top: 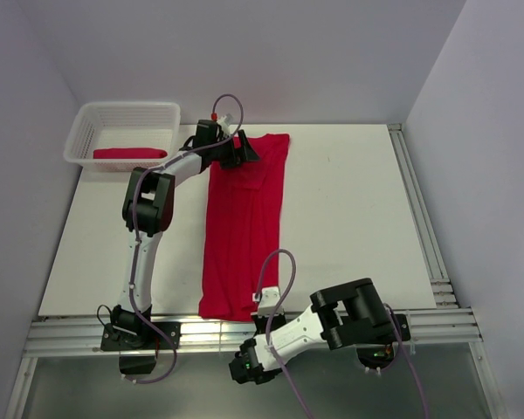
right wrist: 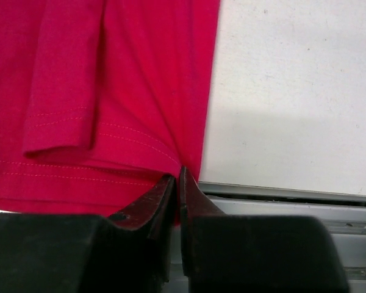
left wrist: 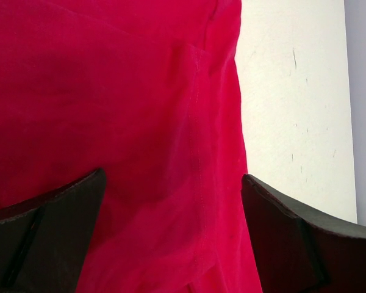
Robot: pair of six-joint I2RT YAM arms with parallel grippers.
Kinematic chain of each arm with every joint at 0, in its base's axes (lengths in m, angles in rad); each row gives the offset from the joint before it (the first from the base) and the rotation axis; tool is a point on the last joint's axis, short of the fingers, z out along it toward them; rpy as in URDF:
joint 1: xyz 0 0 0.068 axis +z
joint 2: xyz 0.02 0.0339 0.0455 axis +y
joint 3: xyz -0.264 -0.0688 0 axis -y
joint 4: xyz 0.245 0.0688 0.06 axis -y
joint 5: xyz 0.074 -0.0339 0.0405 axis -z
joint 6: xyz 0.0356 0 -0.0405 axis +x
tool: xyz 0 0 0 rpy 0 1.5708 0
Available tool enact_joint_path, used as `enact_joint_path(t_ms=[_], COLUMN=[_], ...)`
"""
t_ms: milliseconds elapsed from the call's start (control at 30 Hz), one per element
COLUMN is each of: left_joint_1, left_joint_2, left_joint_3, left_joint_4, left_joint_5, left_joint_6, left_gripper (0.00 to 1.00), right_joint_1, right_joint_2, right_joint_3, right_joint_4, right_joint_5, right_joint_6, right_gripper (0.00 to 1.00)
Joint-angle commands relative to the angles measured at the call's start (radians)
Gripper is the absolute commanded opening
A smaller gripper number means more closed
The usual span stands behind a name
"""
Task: Roll the t-shirts
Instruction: Fold the tshirt
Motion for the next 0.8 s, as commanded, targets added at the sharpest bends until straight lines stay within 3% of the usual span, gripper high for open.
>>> enact_joint_path(t_ms=[0, 33, 233, 567, 767], left_joint_1=[-0.006, -0.006, -0.008, -0.023, -0.025], left_joint_2=[0.027, 0.027, 0.03, 0.034, -0.005], left_joint_3=[0.043, 0.042, 0.033, -0.035, -0.104], left_joint_4=[-0.023, -0.023, -0.026, 0.015, 0.092], left_joint_5=[-0.027, -0.032, -0.052, -0.096, -0.101], left_joint_6=[0.009, 0.011, 0.02, 0.095, 0.155], left_gripper=[1.0, 0.99, 1.0, 0.99, 1.0], right_joint_1=[0.024, 0.025, 0.025, 0.011, 0.008], right_joint_2=[-0.013, -0.012, -0.015, -0.09, -0.179], right_joint_3=[0.011, 0.014, 0.007, -0.086, -0.104], right_joint_4=[-0.004, 0.006, 0.028, 0.006, 0.098], right_joint_5=[0.065, 0.068, 0.101, 0.121, 0.132], right_joint_6=[0.041, -0.008, -0.096, -0.028, -0.156], right_gripper=[0.13, 0.21, 0.44, 0.36, 0.36])
